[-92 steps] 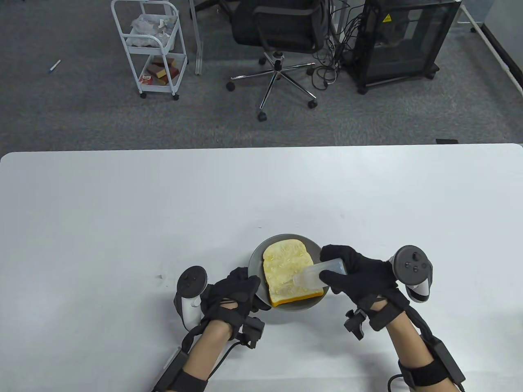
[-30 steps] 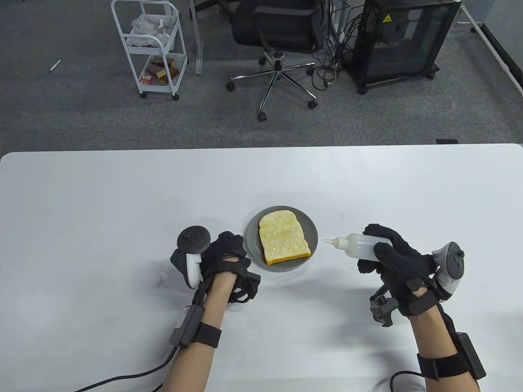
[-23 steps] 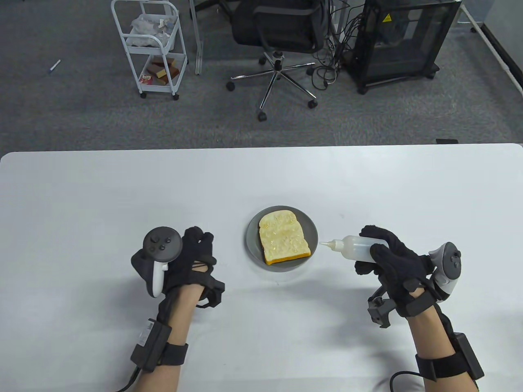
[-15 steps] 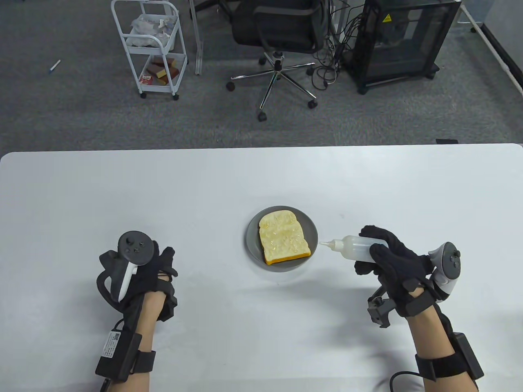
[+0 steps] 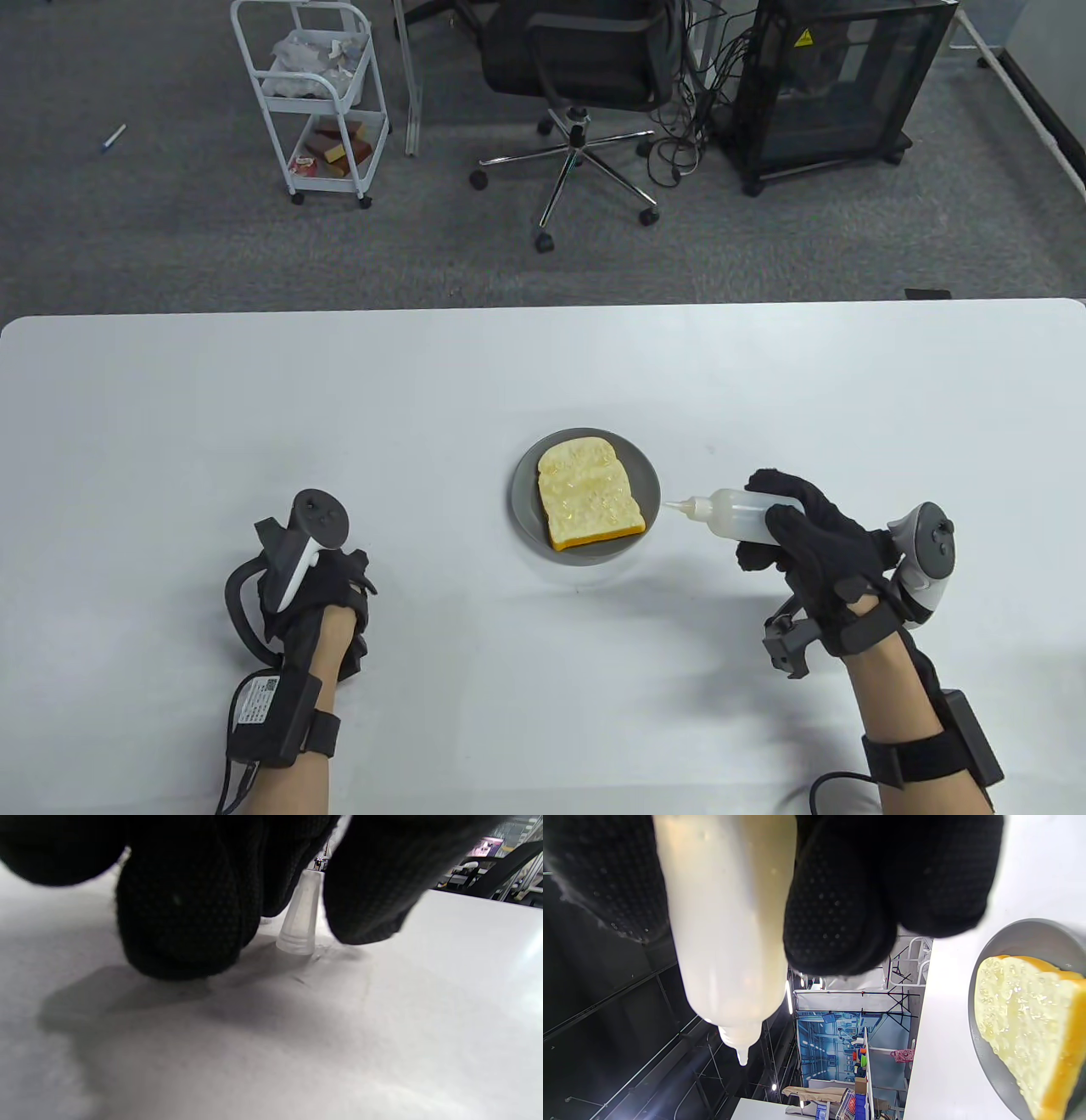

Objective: Squeeze honey bottle to draw zigzag on toast

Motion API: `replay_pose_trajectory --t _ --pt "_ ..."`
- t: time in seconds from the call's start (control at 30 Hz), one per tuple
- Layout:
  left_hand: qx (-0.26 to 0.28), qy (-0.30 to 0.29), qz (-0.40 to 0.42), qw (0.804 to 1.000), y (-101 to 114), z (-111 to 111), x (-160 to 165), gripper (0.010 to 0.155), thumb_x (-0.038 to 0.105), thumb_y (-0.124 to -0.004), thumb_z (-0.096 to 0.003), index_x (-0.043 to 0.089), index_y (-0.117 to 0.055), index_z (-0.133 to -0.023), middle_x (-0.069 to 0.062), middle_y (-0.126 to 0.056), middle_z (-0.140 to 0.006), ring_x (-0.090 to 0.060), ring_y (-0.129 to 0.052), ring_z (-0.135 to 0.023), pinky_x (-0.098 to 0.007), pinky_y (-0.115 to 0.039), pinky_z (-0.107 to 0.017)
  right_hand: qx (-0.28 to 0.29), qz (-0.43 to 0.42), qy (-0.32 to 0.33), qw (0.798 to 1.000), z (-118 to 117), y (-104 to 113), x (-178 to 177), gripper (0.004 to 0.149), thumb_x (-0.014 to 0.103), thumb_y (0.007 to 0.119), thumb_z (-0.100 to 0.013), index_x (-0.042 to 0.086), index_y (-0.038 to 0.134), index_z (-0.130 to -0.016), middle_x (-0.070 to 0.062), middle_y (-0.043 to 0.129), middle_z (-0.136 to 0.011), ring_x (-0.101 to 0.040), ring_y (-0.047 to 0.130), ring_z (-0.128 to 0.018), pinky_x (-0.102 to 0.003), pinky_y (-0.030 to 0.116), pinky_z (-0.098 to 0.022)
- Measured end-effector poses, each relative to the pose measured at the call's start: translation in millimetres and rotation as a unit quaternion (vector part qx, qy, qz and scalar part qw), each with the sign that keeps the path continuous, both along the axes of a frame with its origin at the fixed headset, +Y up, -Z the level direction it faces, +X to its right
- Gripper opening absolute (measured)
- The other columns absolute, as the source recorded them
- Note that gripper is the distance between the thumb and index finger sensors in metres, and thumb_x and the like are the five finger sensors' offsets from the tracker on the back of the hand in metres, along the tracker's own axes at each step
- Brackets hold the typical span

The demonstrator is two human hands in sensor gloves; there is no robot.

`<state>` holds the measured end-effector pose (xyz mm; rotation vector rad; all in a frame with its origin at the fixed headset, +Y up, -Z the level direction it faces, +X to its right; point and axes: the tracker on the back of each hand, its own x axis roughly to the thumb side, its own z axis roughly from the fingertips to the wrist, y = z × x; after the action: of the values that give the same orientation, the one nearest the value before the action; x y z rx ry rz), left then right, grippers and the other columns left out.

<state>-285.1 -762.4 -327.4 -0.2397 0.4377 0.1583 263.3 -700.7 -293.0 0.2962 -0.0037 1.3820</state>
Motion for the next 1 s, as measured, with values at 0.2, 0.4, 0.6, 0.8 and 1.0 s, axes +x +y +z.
replay_pose_trajectory --t 0.2,0.4,0.6,0.8,1.0 --pt "0.023 -0.017 -0.043 0.999 -2.8 -3.5 6.2 0.038 0.036 -0.094 -0.0492 0.012 -0.091 -0.078 -0.017 -0.101 -0.059 -0.018 -0.11 -0.027 -0.041 -0.091 -0.026 -0.001 0.003 0.0 1.0 0.0 -0.6 -0.8 0.077 0.058 0.091 -0.046 0.004 0.071 -0.097 -0.02 0.095 -0.072 -0.026 0.105 -0.04 -0.045 0.09 -0.034" --pt "0.063 -0.027 0.001 0.998 8.8 3.9 5.0 0.038 0.035 -0.095 -0.0483 0.01 -0.091 -0.076 -0.019 -0.103 -0.055 -0.017 -0.11 -0.022 -0.041 -0.092 -0.023 -0.005 0.007 0.003 1.0 -0.7 -1.6 -1.9 0.077 0.058 0.09 -0.047 0.003 0.071 -0.097 -0.02 0.095 -0.072 -0.026 0.105 -0.04 -0.045 0.09 -0.034" --pt "0.16 -0.097 0.024 0.982 42.3 18.4 47.5 0.039 0.036 -0.095 -0.0482 0.011 -0.09 -0.077 -0.018 -0.104 -0.054 -0.017 -0.11 -0.02 -0.041 -0.092 -0.023 -0.012 0.002 -0.002 1.0 2.1 -0.8 -5.0 0.077 0.058 0.09 -0.047 0.003 0.07 -0.098 -0.02 0.095 -0.073 -0.026 0.105 -0.041 -0.045 0.09 -0.035" --pt "0.22 -0.167 0.099 0.956 82.5 32.7 88.8 0.039 0.037 -0.095 -0.0486 0.011 -0.089 -0.076 -0.018 -0.103 -0.052 -0.016 -0.109 -0.018 -0.041 -0.091 -0.024 -0.01 0.007 0.008 1.0 3.4 -0.9 -11.5 0.077 0.058 0.09 -0.047 0.004 0.07 -0.098 -0.021 0.094 -0.073 -0.026 0.105 -0.041 -0.045 0.09 -0.035" --pt "0.274 -0.215 0.257 0.902 102.3 49.7 127.3 0.038 0.037 -0.094 -0.0487 0.011 -0.089 -0.076 -0.017 -0.103 -0.052 -0.015 -0.109 -0.018 -0.041 -0.092 -0.024 -0.015 0.014 0.019 1.0 3.6 -4.1 -18.9 0.077 0.057 0.09 -0.047 0.004 0.069 -0.098 -0.021 0.094 -0.073 -0.026 0.104 -0.041 -0.045 0.089 -0.035"
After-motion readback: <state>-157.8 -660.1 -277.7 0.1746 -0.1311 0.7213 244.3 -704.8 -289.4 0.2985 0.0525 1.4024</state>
